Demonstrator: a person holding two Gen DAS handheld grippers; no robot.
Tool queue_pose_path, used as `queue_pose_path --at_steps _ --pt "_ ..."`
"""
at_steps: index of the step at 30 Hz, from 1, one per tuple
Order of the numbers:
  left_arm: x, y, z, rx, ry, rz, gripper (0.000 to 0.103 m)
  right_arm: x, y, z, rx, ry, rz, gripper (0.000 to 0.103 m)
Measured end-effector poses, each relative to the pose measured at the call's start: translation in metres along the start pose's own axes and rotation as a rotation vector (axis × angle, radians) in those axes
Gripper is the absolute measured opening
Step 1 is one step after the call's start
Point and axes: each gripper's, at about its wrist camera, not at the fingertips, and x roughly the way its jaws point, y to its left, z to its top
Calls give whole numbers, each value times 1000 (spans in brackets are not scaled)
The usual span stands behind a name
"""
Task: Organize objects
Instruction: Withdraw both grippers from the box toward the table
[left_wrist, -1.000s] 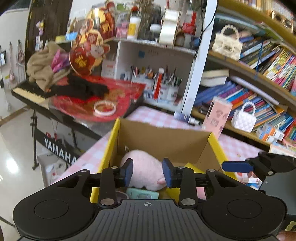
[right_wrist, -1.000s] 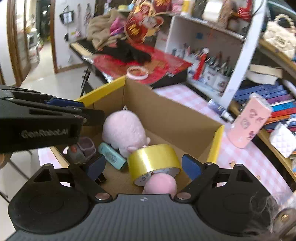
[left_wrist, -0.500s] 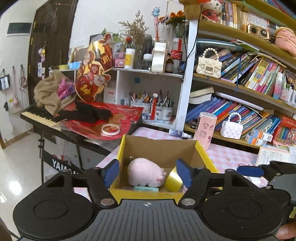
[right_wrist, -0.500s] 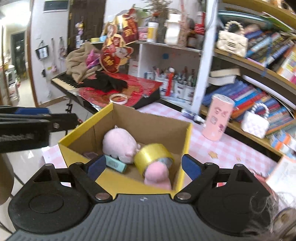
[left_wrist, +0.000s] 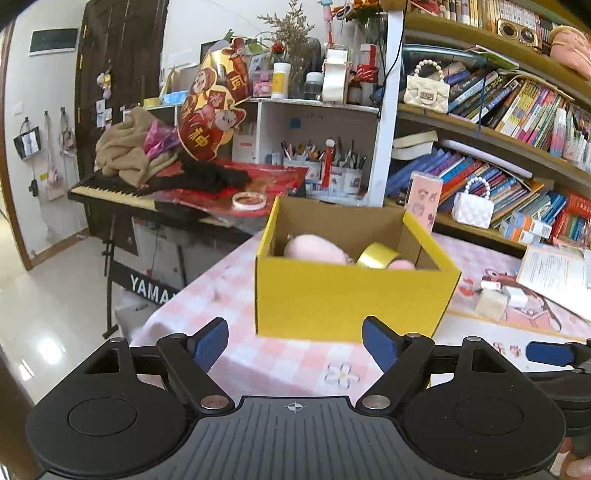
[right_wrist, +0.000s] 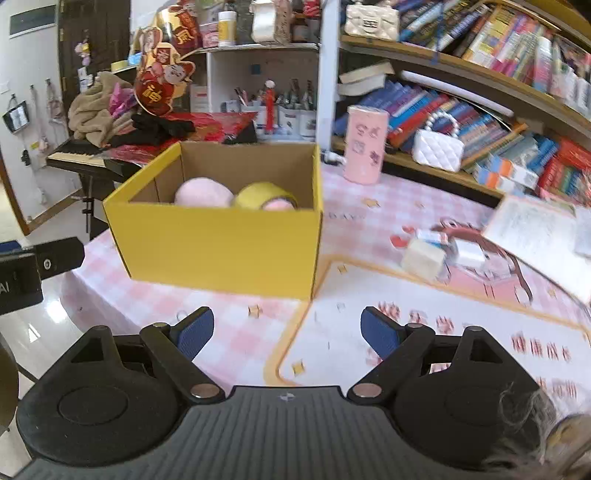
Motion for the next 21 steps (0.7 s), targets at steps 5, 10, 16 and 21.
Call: queue_pose_path --at_steps 5,10,16,21 --pt "-11 3 -14 12 19 -29 82 -13 1 -22 24 12 -45 88" --pt "-15 -7 -23 38 38 -104 82 -30 -2 -37 60 -2 -96 88" --pt "-15 -32 -31 100 51 -218 82 -52 -18 -57 129 -2 -201 88" --pt "-13 -54 -31 126 50 -289 82 -66 -37 -70 193 7 -290 88"
